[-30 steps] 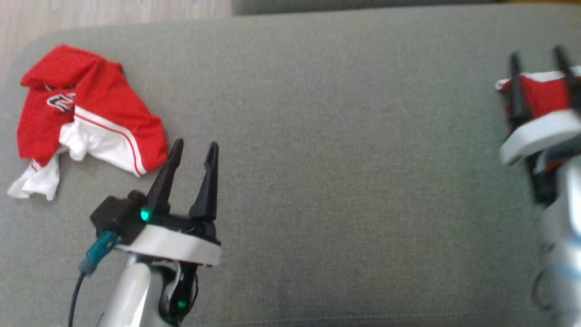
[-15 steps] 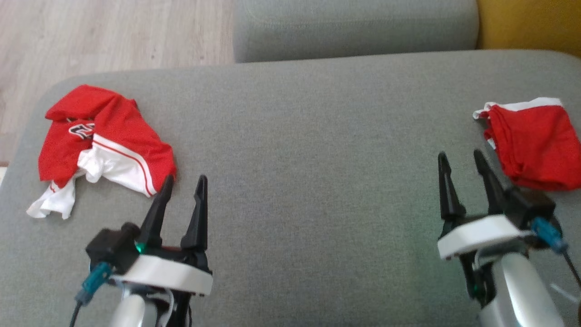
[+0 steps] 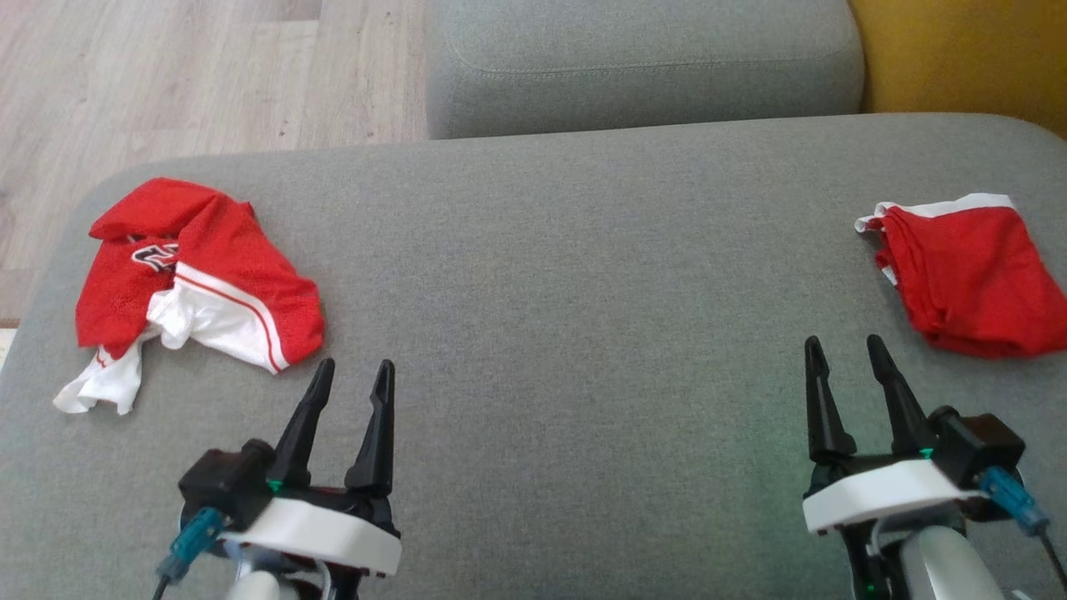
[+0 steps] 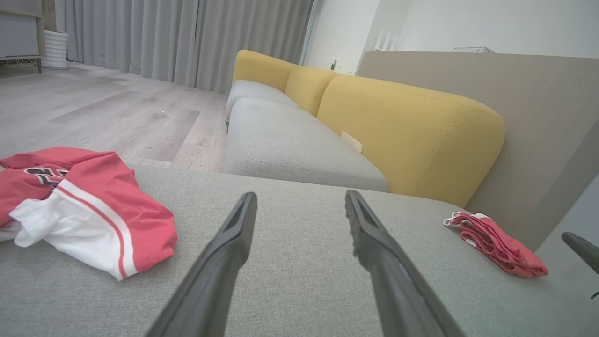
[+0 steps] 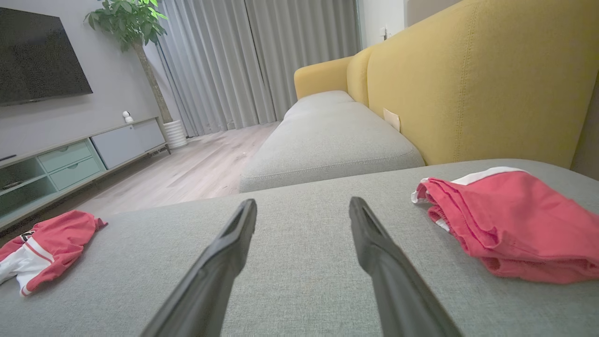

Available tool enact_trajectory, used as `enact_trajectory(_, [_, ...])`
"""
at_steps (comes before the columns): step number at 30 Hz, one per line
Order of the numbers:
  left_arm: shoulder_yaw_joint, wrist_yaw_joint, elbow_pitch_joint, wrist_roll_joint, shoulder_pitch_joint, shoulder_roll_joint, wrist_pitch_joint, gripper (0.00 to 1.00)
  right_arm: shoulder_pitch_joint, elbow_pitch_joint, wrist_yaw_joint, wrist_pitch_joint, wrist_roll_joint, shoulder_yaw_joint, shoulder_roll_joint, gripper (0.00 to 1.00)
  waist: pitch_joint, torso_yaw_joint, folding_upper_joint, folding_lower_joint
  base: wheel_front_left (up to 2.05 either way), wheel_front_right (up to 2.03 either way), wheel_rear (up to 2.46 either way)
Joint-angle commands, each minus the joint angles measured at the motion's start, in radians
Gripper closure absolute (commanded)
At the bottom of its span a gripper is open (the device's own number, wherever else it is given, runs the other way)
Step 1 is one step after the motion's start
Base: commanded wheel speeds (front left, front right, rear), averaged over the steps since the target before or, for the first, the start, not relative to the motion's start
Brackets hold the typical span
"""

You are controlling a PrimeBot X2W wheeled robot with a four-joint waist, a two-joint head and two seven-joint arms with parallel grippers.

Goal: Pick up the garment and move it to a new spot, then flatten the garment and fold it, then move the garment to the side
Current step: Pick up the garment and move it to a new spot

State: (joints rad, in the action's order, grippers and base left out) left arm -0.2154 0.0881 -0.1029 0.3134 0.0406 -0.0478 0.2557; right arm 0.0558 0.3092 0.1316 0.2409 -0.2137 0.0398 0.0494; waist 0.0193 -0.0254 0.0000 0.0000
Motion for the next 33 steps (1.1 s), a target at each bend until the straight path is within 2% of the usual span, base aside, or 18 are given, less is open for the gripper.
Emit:
enact_trajectory(1, [0.025,-0.002,0.027,0.006,-0.027,-0.002,0.006,0.00,0.017,-0.039,-0.001,0.015,-0.005,0.027,0.001,0.00,0.000,0.001,0.0000,0.0000,0.00,0.00,0.00])
enact_trajectory(24, [0.016,-0.004,0.027,0.013,-0.035,-0.002,0.006,0.00,0.014,-0.043,-0.001,0.021,-0.010,0.023,0.001,0.00,0.000,-0.002,0.0000,0.0000,0.00,0.00,0.00])
enact_trajectory(33, [0.022,-0.007,0.026,0.011,-0.044,-0.002,0.006,0.00,0.015,-0.037,-0.001,0.021,-0.009,0.037,0.001,0.00,0.003,-0.048,0.0000,0.0000,0.00,0.00,0.00])
